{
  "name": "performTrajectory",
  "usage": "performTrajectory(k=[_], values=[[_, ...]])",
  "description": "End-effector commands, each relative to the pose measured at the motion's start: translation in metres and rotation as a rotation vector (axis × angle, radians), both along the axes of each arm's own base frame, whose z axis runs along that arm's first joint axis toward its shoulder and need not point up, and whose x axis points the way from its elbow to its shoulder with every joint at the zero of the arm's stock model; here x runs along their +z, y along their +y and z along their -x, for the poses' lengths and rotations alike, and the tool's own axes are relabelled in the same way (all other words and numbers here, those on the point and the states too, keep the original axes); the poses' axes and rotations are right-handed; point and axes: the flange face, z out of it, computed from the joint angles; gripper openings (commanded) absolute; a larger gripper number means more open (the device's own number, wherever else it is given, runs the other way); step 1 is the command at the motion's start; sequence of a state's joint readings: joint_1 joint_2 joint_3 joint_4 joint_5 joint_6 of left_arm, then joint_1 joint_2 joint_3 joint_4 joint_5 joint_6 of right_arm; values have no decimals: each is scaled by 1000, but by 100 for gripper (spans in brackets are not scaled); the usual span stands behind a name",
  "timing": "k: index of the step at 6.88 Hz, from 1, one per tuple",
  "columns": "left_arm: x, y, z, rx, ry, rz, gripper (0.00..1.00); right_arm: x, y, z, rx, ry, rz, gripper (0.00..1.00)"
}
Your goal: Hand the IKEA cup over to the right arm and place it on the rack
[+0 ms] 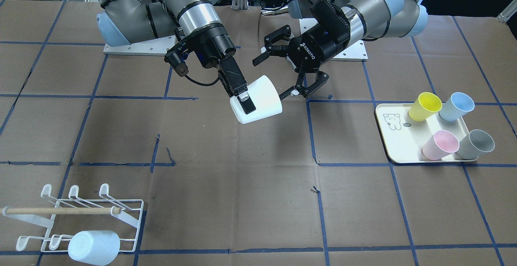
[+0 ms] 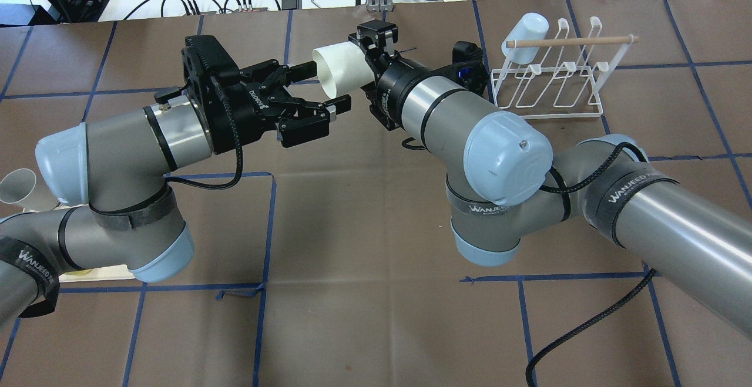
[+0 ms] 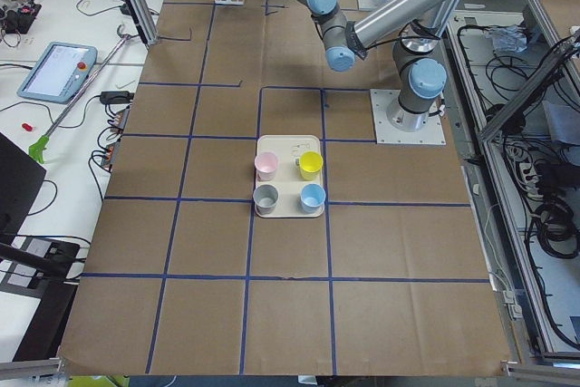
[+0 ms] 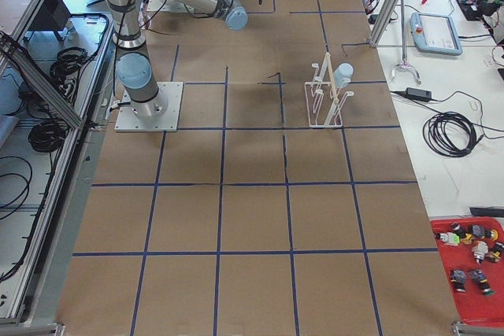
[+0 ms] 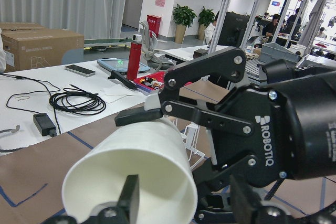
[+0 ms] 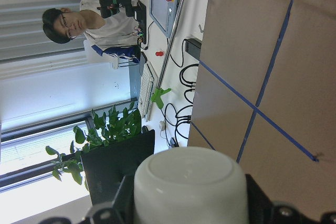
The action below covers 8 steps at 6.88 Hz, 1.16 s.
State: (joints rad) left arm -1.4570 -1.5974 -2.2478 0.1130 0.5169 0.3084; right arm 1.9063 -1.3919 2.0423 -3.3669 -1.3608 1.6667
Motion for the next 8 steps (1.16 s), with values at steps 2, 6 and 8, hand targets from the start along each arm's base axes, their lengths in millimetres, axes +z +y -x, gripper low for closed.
performTrajectory(k=[2,6,8], values=[[0,-20,-73,131,33,-15,98,22,-24,12,-33,-6,45,28],[37,-93,-119,376,-115,-214,98,17,-91,129,-58,452,248,17],[46,-105,-89,580,-352,-375,99,14,-112,203,-81,689,292,10]])
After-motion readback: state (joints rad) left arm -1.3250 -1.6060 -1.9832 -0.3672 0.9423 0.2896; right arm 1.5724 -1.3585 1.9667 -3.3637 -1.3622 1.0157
